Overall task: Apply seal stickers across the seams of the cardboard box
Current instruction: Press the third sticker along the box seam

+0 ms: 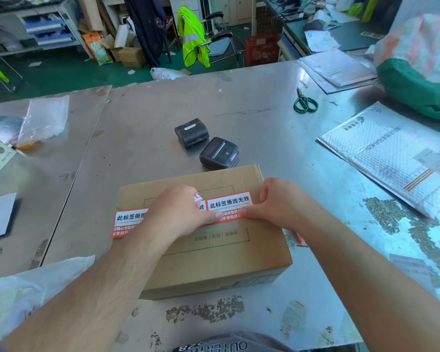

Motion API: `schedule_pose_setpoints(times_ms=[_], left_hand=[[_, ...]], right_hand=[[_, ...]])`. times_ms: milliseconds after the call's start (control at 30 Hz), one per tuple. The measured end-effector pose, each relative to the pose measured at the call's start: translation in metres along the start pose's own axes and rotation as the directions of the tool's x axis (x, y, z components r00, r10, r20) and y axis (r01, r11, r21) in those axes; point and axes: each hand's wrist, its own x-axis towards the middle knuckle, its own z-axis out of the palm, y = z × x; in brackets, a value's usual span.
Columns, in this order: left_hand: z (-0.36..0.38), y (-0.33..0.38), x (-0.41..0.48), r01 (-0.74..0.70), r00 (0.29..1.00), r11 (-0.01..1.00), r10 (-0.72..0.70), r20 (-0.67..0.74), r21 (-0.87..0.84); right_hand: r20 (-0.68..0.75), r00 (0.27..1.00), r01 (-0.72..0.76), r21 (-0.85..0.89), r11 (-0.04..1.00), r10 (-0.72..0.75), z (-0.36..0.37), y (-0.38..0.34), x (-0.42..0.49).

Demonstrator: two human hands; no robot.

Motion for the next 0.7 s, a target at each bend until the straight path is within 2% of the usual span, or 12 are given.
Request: schedule_pose_setpoints(times_ms=[233, 367, 600, 700], left_hand=[[0.009, -0.006, -0.013, -0.037, 0.992, 0.998, 0.031, -0.123, -0.048], [0.011, -0.007, -0.02, -0.056, 0.978, 0.99, 0.028, -0.207, -0.129], [0.001, -0.015, -0.034, -0.147, 0.967, 0.903, 0.045, -0.25, -0.404], [0.003, -0.018, -0.043, -0.167, 0.977, 0.826, 0.066, -0.201, -0.538]], right_hand=[[-0.173, 0.982, -0.065, 0.077, 0.995, 0.078, 0.017, -0.003, -0.002], [-0.217, 0.971, -0.081, 0.101, 0.992, 0.102, 0.021, -0.004, -0.01], [-0.258, 0.955, -0.109, 0.155, 0.982, 0.147, 0.018, -0.006, -0.031], [-0.286, 0.948, -0.098, 0.161, 0.982, 0.142, 0.019, -0.007, -0.043]])
